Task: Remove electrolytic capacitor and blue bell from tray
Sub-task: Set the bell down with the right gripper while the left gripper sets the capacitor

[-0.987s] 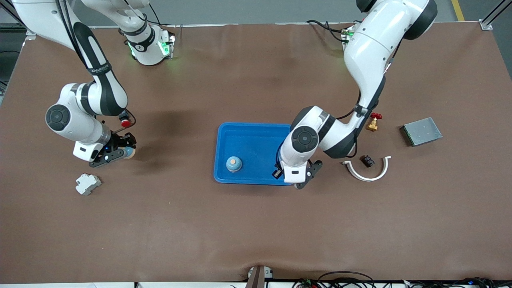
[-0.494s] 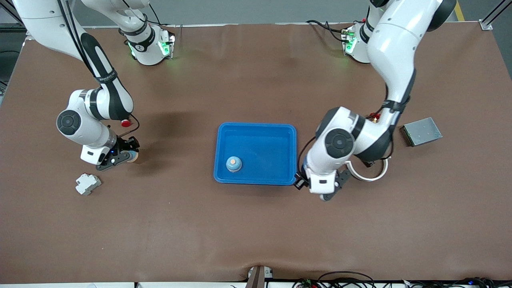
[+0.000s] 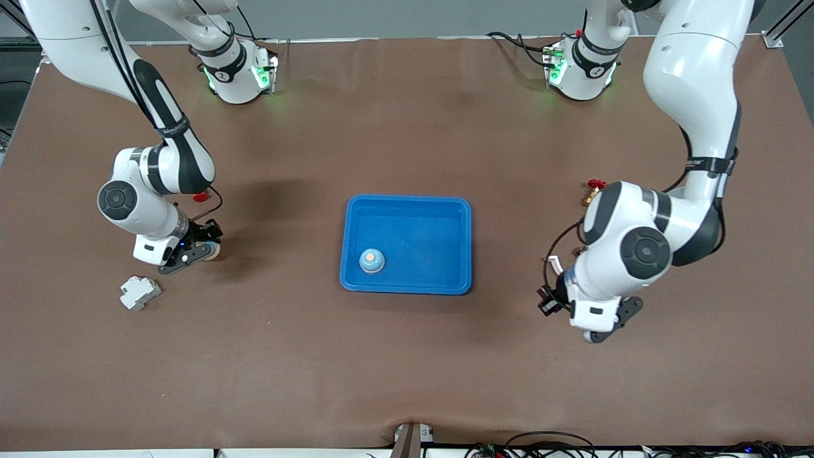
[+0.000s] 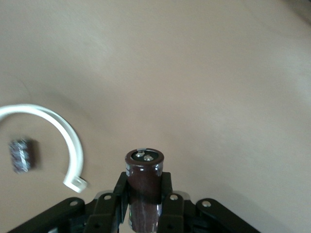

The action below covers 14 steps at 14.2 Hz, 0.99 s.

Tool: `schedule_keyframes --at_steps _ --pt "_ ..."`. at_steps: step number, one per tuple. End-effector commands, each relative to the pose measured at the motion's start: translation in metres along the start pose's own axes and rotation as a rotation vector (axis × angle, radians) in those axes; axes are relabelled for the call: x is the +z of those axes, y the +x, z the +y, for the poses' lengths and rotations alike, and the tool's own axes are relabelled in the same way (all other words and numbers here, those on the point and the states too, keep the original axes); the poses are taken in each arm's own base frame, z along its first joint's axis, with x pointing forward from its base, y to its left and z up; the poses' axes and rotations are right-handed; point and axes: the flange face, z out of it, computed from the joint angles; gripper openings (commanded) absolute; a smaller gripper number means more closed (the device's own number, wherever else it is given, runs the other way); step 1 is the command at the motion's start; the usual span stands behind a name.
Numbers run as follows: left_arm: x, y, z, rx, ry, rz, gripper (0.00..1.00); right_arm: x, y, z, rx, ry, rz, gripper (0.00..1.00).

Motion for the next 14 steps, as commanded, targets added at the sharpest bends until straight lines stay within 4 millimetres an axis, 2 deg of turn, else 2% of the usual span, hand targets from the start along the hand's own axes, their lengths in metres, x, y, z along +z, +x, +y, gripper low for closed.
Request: schedule_keyframes --at_steps 1,4,7,9,12,14 --pt "0.001 0.025 -0.029 0.066 0.028 -0.005 0.0 0.006 0.005 0.004 -0.019 -0.013 0.006 0.18" --pt "0.014 0.058 -0.066 0.103 0.046 -0.027 0.0 0.009 0.006 0.005 -0.018 -0.017 0.017 0.18" --pt "0.031 0.084 -0.095 0.168 0.083 -0.015 0.0 0.011 0.006 0.005 -0.019 -0.02 0.025 0.18" --pt "0.049 0.091 -0.103 0.196 0.129 0.0 0.0 0.015 0.006 0.007 -0.015 -0.023 0.031 0.18" --pt "0.064 0.104 -0.116 0.192 0.123 0.009 0.0 0.015 0.006 0.008 -0.014 -0.023 0.031 0.2" --pt "0.08 0.104 -0.116 0.201 0.122 0.001 0.0 0.015 0.006 0.007 -0.015 -0.021 0.029 0.42"
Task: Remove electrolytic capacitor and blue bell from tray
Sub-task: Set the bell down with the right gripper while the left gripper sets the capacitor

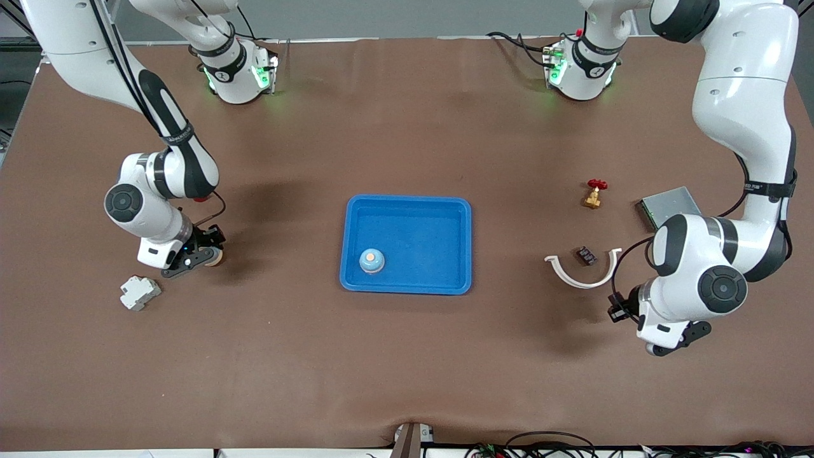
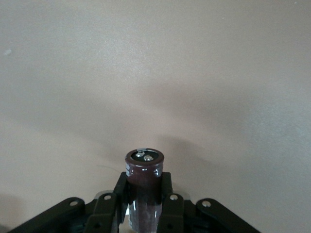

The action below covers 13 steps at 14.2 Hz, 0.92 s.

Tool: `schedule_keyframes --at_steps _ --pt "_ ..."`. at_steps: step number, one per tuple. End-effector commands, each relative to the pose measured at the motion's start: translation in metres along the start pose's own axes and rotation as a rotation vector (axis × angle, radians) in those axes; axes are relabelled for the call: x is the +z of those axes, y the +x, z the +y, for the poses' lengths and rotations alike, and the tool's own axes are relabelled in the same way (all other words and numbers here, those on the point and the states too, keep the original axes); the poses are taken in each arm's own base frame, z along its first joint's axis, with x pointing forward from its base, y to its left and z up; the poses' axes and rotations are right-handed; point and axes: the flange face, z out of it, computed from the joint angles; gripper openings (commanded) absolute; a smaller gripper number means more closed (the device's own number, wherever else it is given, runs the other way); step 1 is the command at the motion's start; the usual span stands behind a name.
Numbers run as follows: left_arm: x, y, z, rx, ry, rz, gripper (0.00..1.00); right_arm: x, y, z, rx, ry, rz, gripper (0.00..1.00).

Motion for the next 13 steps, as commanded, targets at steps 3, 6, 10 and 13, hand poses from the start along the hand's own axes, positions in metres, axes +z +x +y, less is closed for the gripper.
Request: schedule_keyframes --at_steps 3,6,10,13 --pt "0.028 0.003 0.004 0.014 -0.007 0.008 0.0 -0.001 0.002 0.005 -0.014 -0.006 -0.005 1.0" --pt "0.035 0.002 0.006 0.014 -0.006 -0.002 0.0 -0.007 0.0 0.01 0.0 -0.01 0.001 1.0" --pt "0.042 0.0 0.009 0.021 -0.001 -0.008 0.29 -0.044 0.005 0.008 0.02 0.015 -0.054 1.0" --pt "0.037 0.0 0.009 0.033 0.001 0.001 1.0 -0.096 0.029 -0.004 0.114 0.04 -0.15 1.0"
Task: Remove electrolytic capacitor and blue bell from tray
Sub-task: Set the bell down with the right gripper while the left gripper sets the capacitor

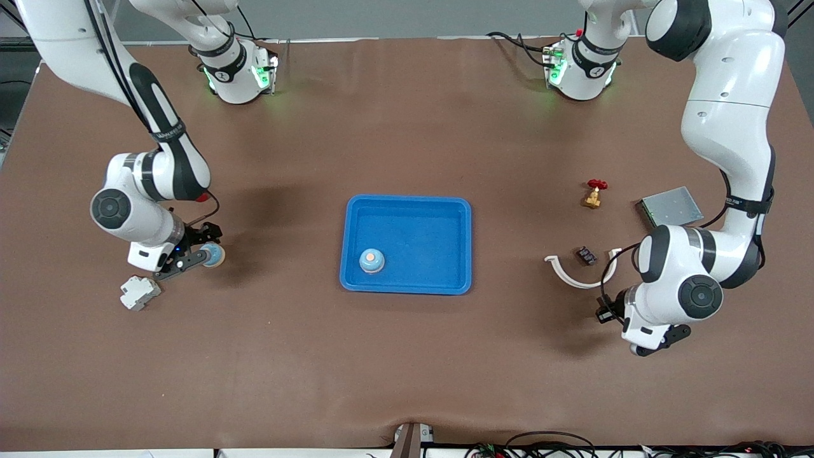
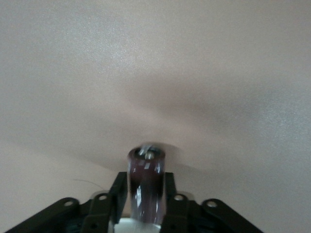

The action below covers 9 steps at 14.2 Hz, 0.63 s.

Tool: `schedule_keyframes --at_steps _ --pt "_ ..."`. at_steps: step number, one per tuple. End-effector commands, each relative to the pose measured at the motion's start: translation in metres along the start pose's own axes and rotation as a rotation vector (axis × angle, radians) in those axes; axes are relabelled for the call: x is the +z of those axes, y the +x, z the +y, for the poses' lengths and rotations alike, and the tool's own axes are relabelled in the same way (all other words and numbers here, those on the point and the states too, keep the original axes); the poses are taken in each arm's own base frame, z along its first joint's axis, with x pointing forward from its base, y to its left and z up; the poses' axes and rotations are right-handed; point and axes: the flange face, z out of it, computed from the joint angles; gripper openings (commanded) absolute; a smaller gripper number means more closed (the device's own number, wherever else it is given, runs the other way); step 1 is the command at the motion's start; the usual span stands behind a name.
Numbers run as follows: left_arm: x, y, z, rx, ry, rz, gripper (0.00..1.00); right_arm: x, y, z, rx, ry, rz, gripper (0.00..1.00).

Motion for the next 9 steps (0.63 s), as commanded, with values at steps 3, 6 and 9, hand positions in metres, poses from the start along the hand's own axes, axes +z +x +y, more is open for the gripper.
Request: schedule_keyframes --at_steps 3,6,9 --pt "-0.023 0.004 -0.004 0.012 0.011 0.038 1.0 -0.075 0.027 -0.04 0.147 0.054 -0.052 1.0" --pt "-0.052 0.002 -0.008 0.009 0.025 0.042 1.0 -0.1 0.041 -0.067 0.256 0.062 -0.06 1.0" --pt "-0.109 -0.002 -0.019 0.011 0.036 0.065 1.0 -0.119 0.059 -0.115 0.375 0.059 -0.053 1.0"
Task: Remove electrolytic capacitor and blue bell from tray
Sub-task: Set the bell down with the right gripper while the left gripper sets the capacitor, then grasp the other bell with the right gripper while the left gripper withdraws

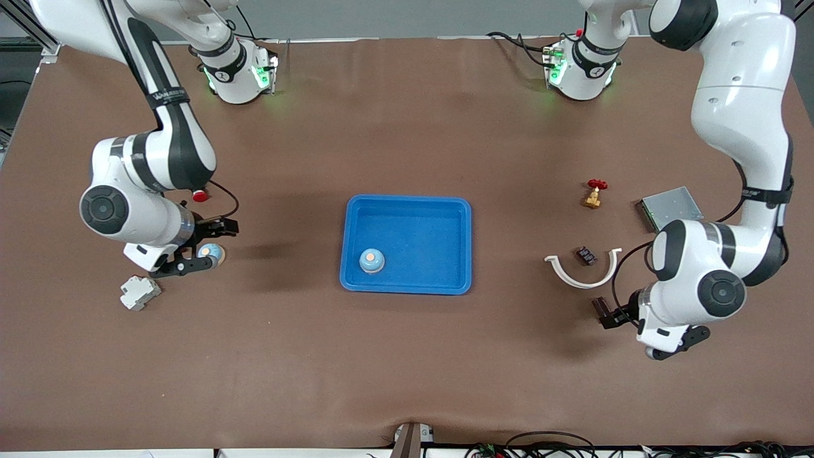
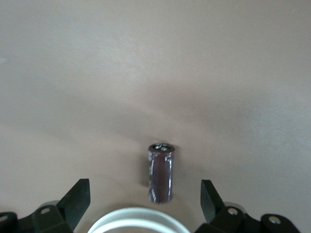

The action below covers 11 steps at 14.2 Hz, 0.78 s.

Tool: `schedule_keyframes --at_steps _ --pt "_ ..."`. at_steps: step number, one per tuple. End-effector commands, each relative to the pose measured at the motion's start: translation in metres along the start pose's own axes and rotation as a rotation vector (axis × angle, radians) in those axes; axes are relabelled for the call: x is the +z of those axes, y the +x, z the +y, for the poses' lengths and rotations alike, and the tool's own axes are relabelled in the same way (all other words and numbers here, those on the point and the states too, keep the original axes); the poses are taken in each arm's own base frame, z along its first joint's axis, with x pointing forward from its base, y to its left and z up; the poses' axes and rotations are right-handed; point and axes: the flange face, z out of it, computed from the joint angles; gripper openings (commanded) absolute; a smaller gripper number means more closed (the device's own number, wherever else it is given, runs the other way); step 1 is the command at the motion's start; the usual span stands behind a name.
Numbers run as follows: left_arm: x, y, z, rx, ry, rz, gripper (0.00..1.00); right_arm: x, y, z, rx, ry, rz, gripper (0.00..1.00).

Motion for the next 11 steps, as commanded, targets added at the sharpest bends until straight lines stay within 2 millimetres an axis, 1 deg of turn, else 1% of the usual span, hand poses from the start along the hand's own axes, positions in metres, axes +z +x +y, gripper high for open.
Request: schedule_keyframes --at_steps 1,2,3,4,5,6,8,9,11 --pt "-0.067 -0.009 -0.013 0.04 0.036 0.032 1.0 -0.017 0.002 -0.049 0.129 0.003 0.013 1.0" --pt "-0.089 -0.012 -0.018 0.039 0.042 0.039 1.0 -0.022 0.004 -0.065 0.179 0.013 0.024 1.0" --pt "-0.117 -0.016 -0.022 0.034 0.04 0.059 1.0 -0.029 0.005 -0.083 0.225 0.042 0.036 1.0" --pt "-0.141 -0.02 -0.03 0.027 0.047 0.072 1.0 -0.038 0.006 -0.097 0.285 0.079 0.044 1.0" --pt "-0.157 -0.025 -0.037 0.023 0.055 0.064 1.0 -0.047 0.007 -0.11 0.333 0.107 0.055 1.0" --pt "-0.175 -0.03 -0.044 0.021 0.067 0.066 1.0 -0.05 0.008 -0.121 0.367 0.115 0.063 1.0" --pt "-0.208 -0.04 -0.052 0.055 0.071 0.081 1.0 -0.045 0.013 -0.145 0.4 0.112 0.062 1.0" --pt "-0.222 -0.045 -0.055 0.088 0.064 0.086 1.0 -0.042 0.016 -0.15 0.434 0.112 0.059 1.0" --pt "-0.244 -0.053 -0.068 0.114 0.072 0.084 1.0 -0.041 0.018 -0.172 0.484 0.126 0.089 1.0"
